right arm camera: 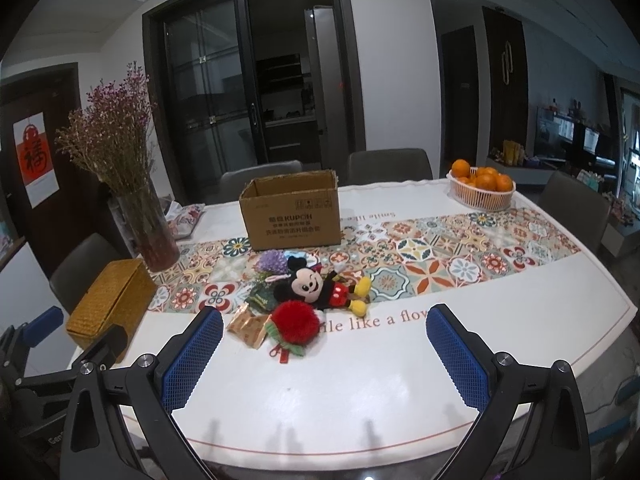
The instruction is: Organize soft objects
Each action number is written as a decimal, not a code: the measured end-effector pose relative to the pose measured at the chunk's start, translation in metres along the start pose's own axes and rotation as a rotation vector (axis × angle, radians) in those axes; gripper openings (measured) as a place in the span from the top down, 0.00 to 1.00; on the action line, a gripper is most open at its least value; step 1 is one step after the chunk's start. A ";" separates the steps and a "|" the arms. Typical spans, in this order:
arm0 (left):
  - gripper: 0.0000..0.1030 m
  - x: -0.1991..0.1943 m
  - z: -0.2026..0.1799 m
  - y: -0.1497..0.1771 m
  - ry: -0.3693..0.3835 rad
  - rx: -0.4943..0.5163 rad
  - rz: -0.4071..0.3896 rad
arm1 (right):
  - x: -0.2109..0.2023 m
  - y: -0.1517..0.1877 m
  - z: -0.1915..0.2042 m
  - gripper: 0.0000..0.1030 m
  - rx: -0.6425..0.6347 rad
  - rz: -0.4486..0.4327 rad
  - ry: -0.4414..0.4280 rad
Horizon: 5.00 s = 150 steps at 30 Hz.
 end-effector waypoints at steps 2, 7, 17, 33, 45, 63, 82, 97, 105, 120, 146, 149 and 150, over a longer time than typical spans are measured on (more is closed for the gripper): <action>0.00 0.003 -0.001 0.002 0.004 0.013 0.004 | 0.004 0.003 0.001 0.00 0.001 0.014 -0.008; 0.00 0.018 -0.003 0.005 0.041 0.047 0.020 | 0.019 0.009 0.004 0.00 -0.003 0.048 -0.003; 0.00 0.077 0.005 -0.002 0.098 0.116 0.050 | 0.079 0.008 0.018 0.00 0.030 0.144 -0.013; 0.04 0.195 0.020 0.002 0.290 0.200 0.219 | 0.192 0.023 0.049 0.05 0.077 0.342 -0.012; 0.05 0.264 0.005 0.020 0.394 0.292 0.344 | 0.242 0.039 0.048 0.11 0.105 0.455 0.000; 0.14 0.334 -0.015 0.040 0.430 0.272 0.495 | 0.303 0.051 0.038 0.24 0.077 0.585 -0.043; 0.59 0.319 -0.009 0.038 0.406 0.135 0.517 | 0.305 0.051 0.041 0.60 0.094 0.601 -0.143; 0.59 0.276 -0.002 -0.005 0.356 0.092 0.393 | 0.271 0.018 0.046 0.62 0.053 0.506 -0.190; 0.59 0.258 -0.001 -0.043 0.318 0.083 0.291 | 0.255 -0.016 0.048 0.62 0.030 0.411 -0.207; 0.59 0.251 -0.005 -0.113 0.271 0.072 0.110 | 0.249 -0.086 0.044 0.62 0.008 0.228 -0.233; 0.59 0.298 -0.018 -0.212 0.216 0.022 -0.001 | 0.293 -0.201 0.030 0.62 -0.007 0.036 -0.256; 0.59 0.308 -0.019 -0.221 0.207 0.025 -0.001 | 0.303 -0.213 0.030 0.62 -0.017 0.029 -0.254; 0.59 0.312 -0.019 -0.223 0.203 0.028 0.001 | 0.306 -0.216 0.030 0.62 -0.018 0.028 -0.254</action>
Point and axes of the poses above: each gripper's, at about its wrist camera, not at the fingertips, and x roughly the way its jaws point, z to its left, y to its underside, the point moved 3 cm from there along x, roughly the way its jaws point, and after that the axes turned 1 degree about z, right-handed, at the moved point
